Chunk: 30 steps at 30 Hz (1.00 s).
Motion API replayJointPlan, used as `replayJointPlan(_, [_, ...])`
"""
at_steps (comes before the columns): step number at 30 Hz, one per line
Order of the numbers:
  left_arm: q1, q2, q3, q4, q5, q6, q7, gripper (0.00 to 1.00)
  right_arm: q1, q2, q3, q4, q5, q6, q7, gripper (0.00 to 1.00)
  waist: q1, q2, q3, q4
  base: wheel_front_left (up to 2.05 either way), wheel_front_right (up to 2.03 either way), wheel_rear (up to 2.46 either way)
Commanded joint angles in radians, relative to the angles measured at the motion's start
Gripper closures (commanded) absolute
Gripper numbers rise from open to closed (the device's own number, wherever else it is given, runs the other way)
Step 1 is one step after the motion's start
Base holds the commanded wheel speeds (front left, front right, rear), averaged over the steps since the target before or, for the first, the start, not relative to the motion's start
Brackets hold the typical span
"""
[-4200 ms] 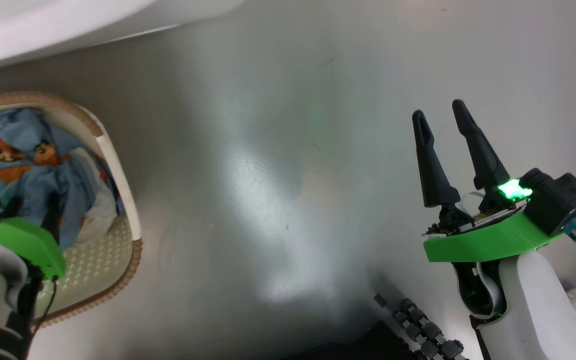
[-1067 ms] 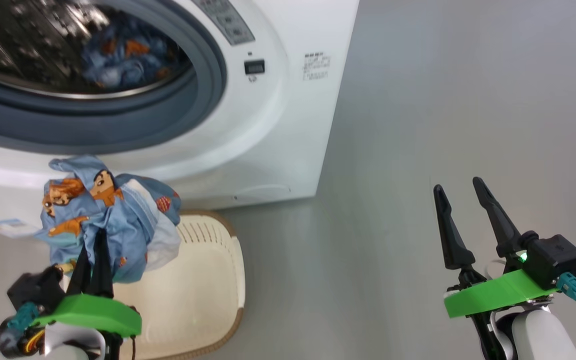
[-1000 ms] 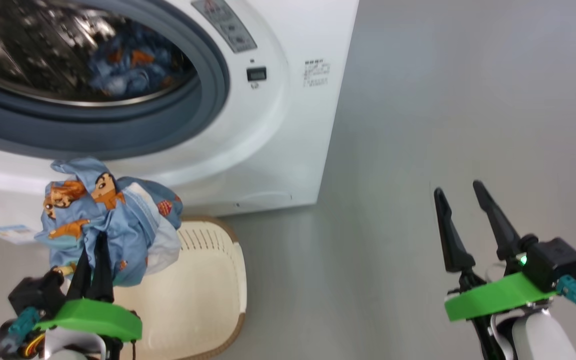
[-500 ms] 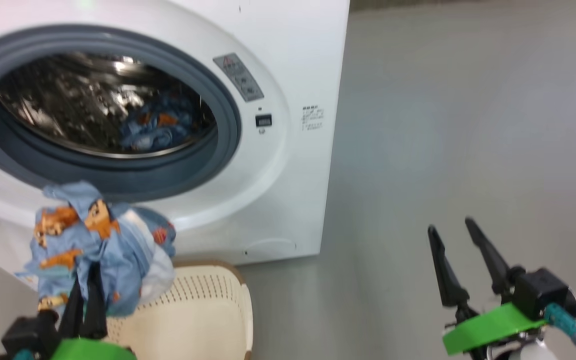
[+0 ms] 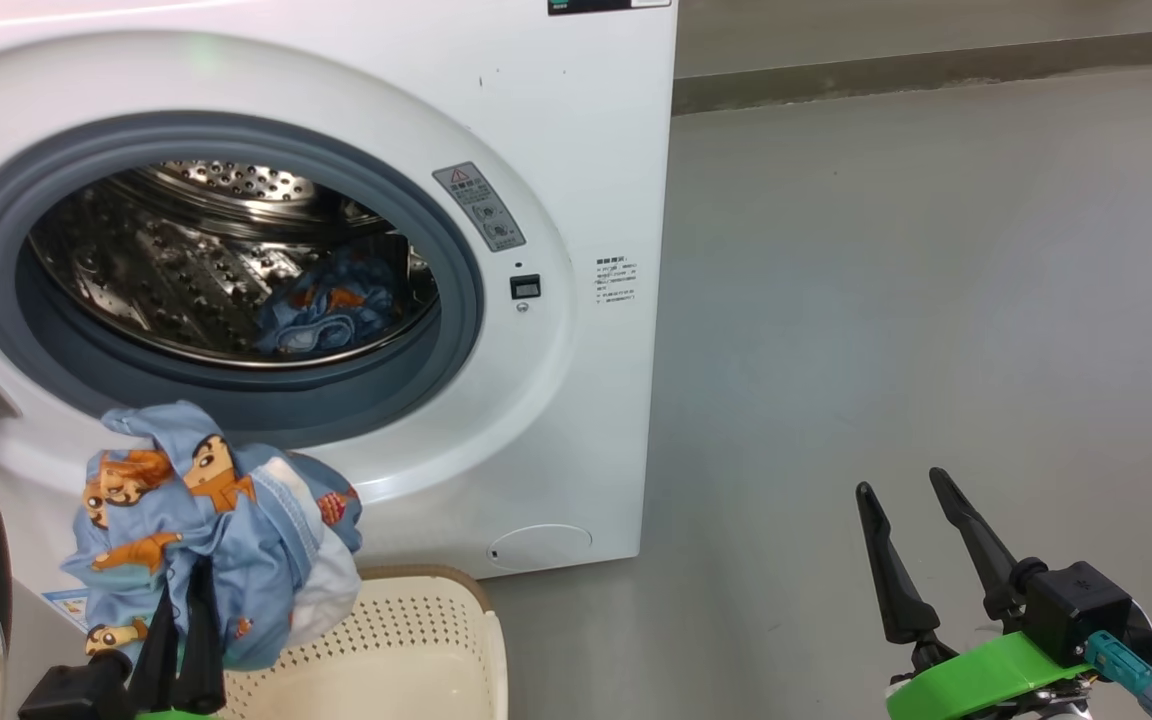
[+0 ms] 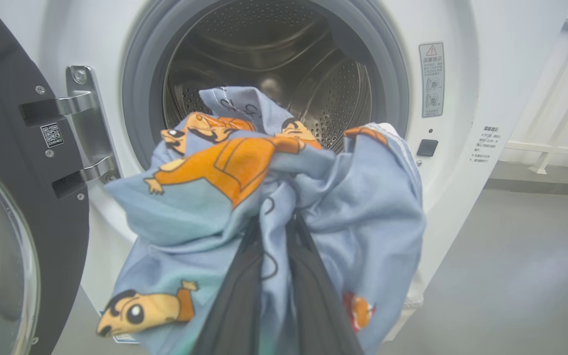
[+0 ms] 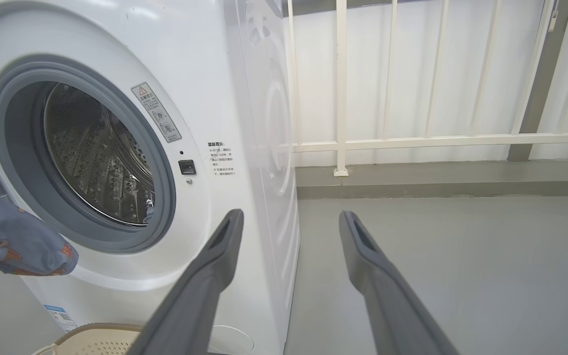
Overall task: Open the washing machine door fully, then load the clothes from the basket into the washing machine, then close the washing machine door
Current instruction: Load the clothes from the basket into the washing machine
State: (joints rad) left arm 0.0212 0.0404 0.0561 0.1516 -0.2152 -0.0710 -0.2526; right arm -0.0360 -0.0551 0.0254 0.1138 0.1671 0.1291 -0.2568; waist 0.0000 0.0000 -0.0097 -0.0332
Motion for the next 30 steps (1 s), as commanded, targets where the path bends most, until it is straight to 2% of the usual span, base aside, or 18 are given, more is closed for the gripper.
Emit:
replayJointPlan(1, [-0.012, 0.010, 0.031, -0.033, -0.005, 0.006, -0.009, 1.00, -0.007, -0.004, 0.028, -0.027, -0.009, 0.002, -0.005, 0.00, 0.0000, 0.0000, 0.001, 0.001, 0.00, 0.00, 0.00])
replayJointPlan(30, [-0.009, 0.010, 0.021, -0.019, -0.024, 0.019, -0.009, 1.00, -0.007, 0.001, 0.018, -0.026, -0.006, 0.002, -0.005, 0.00, 0.0000, 0.0000, 0.010, 0.006, 0.00, 0.00, 0.00])
